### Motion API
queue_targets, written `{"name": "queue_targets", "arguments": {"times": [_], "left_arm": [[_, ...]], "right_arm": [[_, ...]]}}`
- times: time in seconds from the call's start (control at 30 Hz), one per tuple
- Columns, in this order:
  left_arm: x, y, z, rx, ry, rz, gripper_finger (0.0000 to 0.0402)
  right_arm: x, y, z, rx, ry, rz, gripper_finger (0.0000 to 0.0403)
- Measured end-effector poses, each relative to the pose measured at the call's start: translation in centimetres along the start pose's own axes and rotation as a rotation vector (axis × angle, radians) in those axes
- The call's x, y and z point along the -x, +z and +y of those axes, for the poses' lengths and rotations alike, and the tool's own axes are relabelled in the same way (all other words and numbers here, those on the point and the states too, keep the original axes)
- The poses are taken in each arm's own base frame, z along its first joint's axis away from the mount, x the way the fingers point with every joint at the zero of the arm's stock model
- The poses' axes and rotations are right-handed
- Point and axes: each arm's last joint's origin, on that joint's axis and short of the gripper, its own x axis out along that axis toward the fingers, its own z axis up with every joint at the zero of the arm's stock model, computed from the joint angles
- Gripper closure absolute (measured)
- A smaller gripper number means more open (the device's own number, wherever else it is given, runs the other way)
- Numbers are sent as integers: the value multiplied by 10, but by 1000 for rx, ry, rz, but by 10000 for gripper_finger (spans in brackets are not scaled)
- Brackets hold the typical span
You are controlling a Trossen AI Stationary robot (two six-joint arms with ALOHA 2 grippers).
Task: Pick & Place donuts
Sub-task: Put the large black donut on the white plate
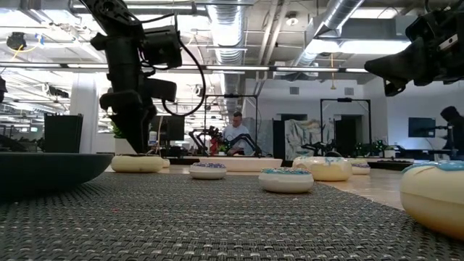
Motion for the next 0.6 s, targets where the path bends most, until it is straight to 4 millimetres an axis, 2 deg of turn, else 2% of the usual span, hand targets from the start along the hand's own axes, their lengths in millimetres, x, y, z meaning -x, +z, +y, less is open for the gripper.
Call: {"name": "queue_targets", "arguments": {"times": [0.4, 0.5, 0.6], "left_arm": [[1, 3, -4, -18, 38, -25, 197], [-5, 2, -5, -20, 37, -3, 197], [-20, 2, -6, -27, 27, 47, 197]], "right_arm": [[0, 0, 0, 0, 0, 0, 403], [0, 0, 0, 0, 0, 0, 403], [0, 0, 0, 0, 0, 0, 403]]}}
